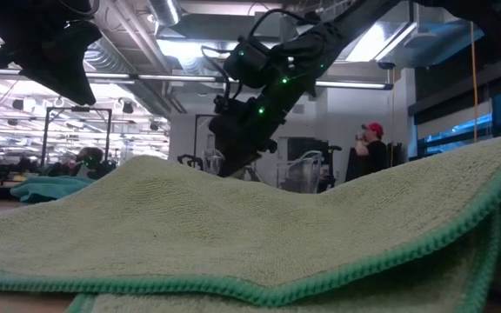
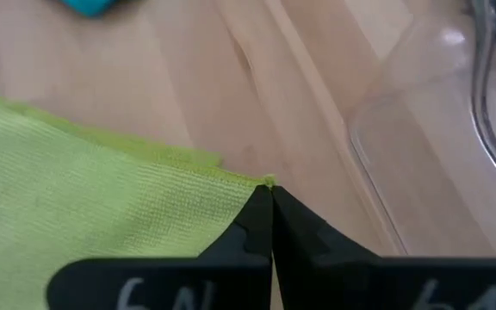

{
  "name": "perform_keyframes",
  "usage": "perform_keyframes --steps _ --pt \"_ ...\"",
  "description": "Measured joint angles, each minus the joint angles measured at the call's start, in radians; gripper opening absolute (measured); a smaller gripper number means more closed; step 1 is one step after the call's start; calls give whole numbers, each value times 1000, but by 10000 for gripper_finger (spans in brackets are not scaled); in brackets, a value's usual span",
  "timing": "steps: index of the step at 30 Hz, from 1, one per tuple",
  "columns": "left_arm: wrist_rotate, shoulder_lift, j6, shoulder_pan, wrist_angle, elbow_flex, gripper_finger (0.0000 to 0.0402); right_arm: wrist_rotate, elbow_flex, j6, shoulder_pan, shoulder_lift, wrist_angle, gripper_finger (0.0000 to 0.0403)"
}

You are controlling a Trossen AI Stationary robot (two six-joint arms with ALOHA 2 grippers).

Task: Fold microfiber towels
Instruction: Fold the light green microfiber towel

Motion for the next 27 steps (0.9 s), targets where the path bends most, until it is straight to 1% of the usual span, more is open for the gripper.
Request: perform_keyframes --steps 5,10,14,19,23,27 --pt "1 0 0 0 0 0 89 -2 0 3 0 0 -3 1" --pt "2 0 -2 0 1 0 89 0 -6 53 -4 0 -17 8" --pt "2 0 -2 0 9 0 89 0 -11 52 -7 2 -21 41" --pt "5 0 -2 0 24 0 89 0 -11 50 -10 2 -20 98" --pt "6 0 -2 0 31 0 89 0 -10 17 -13 2 -21 141" --pt "6 0 -1 0 32 0 89 0 20 4 -20 -30 -83 167"
